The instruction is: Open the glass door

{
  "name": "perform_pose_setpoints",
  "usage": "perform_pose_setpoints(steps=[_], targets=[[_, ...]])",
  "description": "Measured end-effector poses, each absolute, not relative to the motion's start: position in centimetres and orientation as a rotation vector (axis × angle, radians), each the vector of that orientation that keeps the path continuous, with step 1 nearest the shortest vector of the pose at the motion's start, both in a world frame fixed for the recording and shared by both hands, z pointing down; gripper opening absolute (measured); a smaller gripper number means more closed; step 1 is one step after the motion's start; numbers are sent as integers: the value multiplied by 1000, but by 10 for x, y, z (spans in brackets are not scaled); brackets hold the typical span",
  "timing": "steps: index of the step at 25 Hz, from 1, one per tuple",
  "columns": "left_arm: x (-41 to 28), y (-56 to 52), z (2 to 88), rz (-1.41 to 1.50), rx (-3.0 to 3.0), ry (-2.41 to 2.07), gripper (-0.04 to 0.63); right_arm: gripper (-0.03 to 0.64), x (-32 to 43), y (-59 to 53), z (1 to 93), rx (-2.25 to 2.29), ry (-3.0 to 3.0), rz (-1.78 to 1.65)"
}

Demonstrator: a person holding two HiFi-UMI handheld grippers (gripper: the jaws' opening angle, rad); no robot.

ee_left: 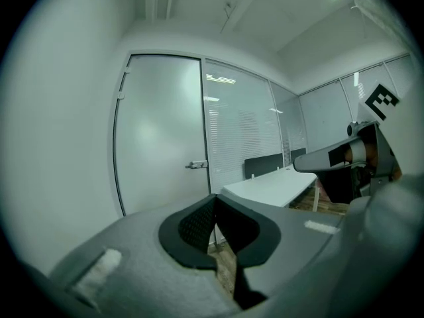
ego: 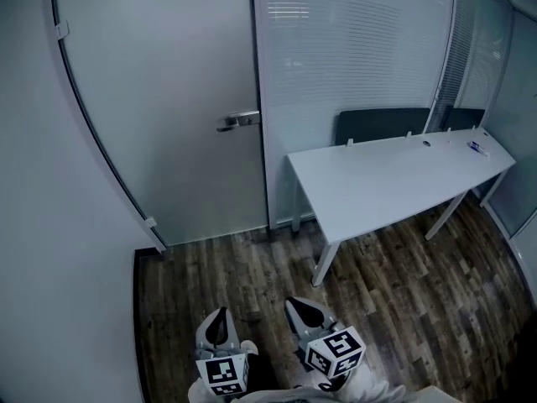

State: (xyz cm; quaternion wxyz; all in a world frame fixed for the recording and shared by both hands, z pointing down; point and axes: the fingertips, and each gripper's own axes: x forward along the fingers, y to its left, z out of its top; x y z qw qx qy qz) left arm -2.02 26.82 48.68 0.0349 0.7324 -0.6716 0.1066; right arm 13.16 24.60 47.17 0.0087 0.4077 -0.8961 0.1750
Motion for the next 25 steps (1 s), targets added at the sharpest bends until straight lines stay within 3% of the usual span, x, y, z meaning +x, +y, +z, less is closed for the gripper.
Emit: perform_pose_setpoints(steps=[16, 25], targets=[[-180, 121, 485, 292, 2223, -2063, 5, 5, -23, 101, 468, 1273, -2754, 532], [-213, 71, 485, 250, 2272, -2003, 5, 5, -54, 63, 467, 1324, -2710, 521]])
